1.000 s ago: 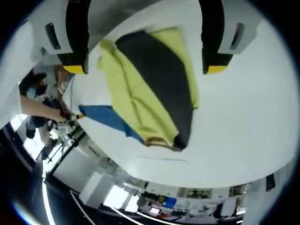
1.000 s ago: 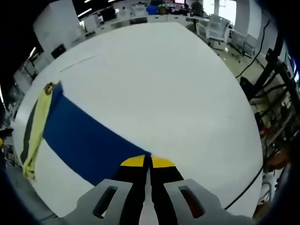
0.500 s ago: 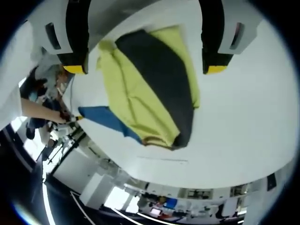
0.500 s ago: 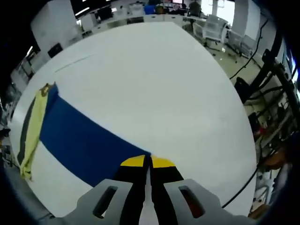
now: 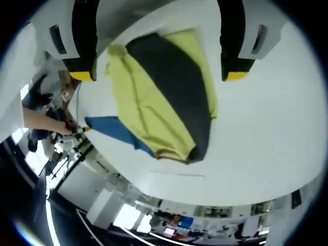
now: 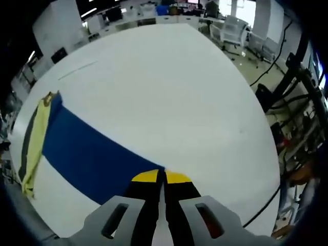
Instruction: Fold the garment on the visible template until the final outline fits inside the template.
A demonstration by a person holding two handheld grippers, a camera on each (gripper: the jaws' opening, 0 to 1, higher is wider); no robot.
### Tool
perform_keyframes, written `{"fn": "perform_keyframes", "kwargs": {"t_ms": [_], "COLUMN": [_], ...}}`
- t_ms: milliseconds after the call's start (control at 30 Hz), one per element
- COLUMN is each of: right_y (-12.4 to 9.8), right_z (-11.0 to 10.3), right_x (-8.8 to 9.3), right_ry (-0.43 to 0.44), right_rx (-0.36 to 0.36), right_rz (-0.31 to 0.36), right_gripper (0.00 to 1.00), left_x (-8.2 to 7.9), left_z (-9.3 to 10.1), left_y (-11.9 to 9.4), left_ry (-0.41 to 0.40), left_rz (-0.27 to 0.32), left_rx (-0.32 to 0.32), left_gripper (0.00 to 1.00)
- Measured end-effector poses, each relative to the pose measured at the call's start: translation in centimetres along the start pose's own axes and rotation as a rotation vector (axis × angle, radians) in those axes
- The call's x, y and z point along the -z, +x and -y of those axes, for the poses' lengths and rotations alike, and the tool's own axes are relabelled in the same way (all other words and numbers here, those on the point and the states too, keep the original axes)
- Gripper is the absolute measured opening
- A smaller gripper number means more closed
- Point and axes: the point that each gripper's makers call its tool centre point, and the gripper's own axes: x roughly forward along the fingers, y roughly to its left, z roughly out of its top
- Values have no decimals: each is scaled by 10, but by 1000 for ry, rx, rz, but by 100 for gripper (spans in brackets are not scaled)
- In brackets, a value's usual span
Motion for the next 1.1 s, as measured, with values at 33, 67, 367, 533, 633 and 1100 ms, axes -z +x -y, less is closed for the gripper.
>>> {"fn": "perform_keyframes", "kwargs": {"t_ms": [33, 67, 367, 533, 633, 1100], "right_y": [2, 1, -4, -10, -14, -33], "right_z": [3, 2, -2, -6, -9, -30], "right_x": [-1, 0, 6, 15, 19, 39], "right_ry": [0, -1, -13, -15, -12, -15], "right_rx": [1, 3, 13, 17, 18, 25], "right_rz": [1, 2, -10, -14, -15, -32], "right_gripper": [3, 3, 3, 3, 3, 3], "left_x": [0, 0, 0, -1, -2, -2], "left_z": [0, 0, 2, 3, 4, 6], "left_y": [0, 0, -2, -3, -4, -7], "left_ry": [0, -1, 1, 5, 6, 16], "left_rz": [0, 1, 4, 7, 10, 13], "left_rx": [0, 0, 2, 3, 6, 15], "left_gripper": [97, 97, 97, 97, 97, 96]}}
